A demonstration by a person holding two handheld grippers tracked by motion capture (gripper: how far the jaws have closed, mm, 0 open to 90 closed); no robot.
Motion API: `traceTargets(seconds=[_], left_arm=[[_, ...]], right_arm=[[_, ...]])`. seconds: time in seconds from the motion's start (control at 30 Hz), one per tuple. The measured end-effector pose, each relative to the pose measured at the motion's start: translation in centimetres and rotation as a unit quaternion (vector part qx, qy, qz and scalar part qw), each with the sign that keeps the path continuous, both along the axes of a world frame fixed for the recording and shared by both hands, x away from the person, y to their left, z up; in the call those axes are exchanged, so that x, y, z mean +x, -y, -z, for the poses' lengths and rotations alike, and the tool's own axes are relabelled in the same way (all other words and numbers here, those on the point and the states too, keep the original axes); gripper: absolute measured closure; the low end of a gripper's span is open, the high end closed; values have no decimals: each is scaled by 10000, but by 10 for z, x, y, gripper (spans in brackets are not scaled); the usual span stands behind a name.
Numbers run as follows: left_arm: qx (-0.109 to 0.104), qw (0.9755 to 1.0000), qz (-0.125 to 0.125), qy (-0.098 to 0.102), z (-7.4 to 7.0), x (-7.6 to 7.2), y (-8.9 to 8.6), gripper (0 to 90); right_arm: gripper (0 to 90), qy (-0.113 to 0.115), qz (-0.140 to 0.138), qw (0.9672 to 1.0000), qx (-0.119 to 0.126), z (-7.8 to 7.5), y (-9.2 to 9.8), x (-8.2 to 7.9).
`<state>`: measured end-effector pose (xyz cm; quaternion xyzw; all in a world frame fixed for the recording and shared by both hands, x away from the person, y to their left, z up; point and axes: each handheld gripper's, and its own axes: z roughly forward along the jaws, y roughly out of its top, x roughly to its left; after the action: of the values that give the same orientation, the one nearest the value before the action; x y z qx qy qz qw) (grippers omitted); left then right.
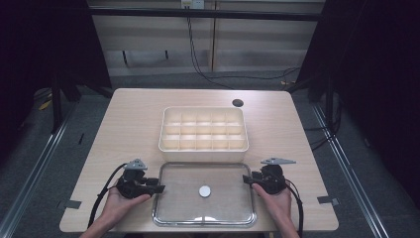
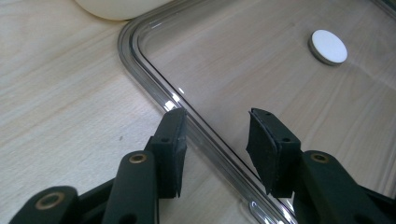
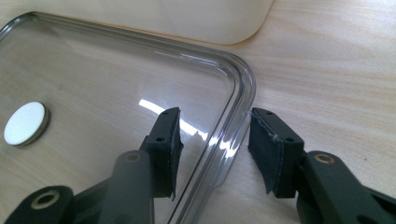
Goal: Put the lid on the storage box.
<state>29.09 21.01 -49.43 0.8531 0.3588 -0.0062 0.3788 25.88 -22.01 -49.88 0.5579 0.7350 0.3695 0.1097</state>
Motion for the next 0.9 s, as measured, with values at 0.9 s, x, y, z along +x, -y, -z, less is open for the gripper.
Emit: traceTargets(seconds=[0.9], left_arm=[[-53, 10000, -45, -24, 1, 0, -5, 638]], right_arm=[[661, -559, 763, 9717, 2163, 10, 28, -2]])
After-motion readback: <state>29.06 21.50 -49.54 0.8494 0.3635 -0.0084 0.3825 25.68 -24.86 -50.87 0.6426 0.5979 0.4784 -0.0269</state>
